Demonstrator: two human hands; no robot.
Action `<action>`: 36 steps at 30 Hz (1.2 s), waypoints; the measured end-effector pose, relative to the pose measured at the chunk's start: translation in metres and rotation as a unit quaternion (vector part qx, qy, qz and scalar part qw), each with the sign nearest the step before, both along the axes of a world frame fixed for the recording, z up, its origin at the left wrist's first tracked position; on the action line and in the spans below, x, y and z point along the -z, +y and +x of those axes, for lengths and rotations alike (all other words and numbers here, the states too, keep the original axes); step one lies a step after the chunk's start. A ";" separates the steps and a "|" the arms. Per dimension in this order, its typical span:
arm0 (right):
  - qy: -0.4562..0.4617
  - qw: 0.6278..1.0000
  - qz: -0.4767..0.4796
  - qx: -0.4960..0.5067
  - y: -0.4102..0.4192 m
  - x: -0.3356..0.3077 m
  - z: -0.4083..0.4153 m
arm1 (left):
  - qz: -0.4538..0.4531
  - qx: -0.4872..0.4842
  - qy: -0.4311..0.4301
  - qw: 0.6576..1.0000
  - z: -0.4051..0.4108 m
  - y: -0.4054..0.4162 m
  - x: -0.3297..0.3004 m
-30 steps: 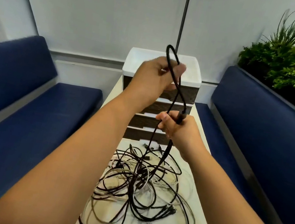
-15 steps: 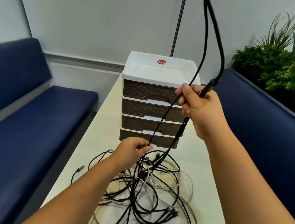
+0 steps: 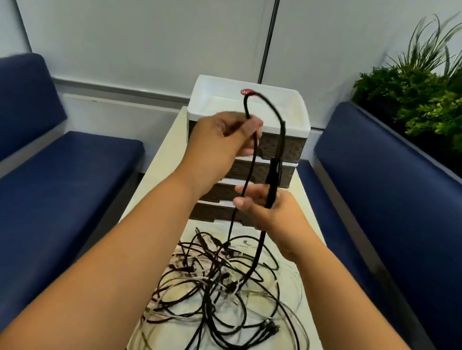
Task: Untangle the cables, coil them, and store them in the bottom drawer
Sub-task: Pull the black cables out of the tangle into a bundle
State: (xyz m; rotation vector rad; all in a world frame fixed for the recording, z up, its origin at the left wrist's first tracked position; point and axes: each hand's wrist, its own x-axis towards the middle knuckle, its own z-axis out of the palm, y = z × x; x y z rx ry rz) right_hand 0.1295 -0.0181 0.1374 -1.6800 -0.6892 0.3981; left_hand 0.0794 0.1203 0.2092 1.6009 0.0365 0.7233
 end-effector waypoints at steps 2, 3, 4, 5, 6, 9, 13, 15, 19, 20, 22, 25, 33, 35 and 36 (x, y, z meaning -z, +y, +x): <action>-0.001 0.999 0.004 0.039 0.006 0.000 -0.002 | -0.031 0.005 -0.015 0.999 0.000 0.000 -0.009; 0.002 0.999 0.011 0.047 0.007 -0.002 -0.002 | -0.041 0.004 -0.021 0.999 0.000 0.002 -0.011; 0.009 0.999 0.020 0.047 0.007 -0.004 -0.003 | -0.050 0.003 -0.022 0.999 0.000 0.004 -0.010; 0.016 0.998 0.031 0.045 0.006 -0.007 -0.004 | -0.052 0.003 -0.015 0.999 0.000 0.009 -0.006; 0.015 0.998 0.038 0.047 0.005 -0.010 -0.004 | -0.047 0.007 0.000 0.999 0.000 0.013 0.001; -0.024 0.997 0.045 0.056 -0.001 -0.017 -0.005 | 0.008 0.044 0.063 0.997 -0.006 0.014 0.030; -0.071 0.997 0.012 0.020 -0.012 -0.022 -0.013 | 0.005 0.100 0.045 0.994 -0.016 -0.007 0.051; -0.054 0.998 0.022 0.027 -0.015 -0.022 -0.018 | 0.005 0.095 0.020 0.995 -0.018 -0.015 0.054; -0.035 0.997 0.048 0.041 -0.033 -0.032 -0.027 | -0.026 0.082 -0.043 0.995 -0.025 -0.028 0.039; -0.046 0.997 0.038 0.050 -0.042 -0.035 -0.029 | -0.046 0.079 -0.060 0.994 -0.028 -0.031 0.032; -0.067 0.996 0.025 0.060 -0.059 -0.044 -0.036 | -0.078 0.072 -0.084 0.991 -0.034 -0.035 0.021; 0.027 0.979 0.200 0.020 -0.081 -0.060 -0.051 | -0.090 0.054 -0.100 0.989 -0.043 -0.039 0.013; 0.115 0.991 0.035 0.056 -0.140 -0.072 -0.071 | -0.114 -0.014 0.010 0.993 -0.078 -0.069 0.045; 0.081 0.990 -0.103 0.049 -0.159 -0.065 -0.079 | -0.115 -0.024 0.044 0.992 -0.093 -0.082 0.059; 0.053 0.985 -0.155 0.054 -0.169 -0.062 -0.084 | -0.116 -0.028 0.060 0.991 -0.101 -0.089 0.065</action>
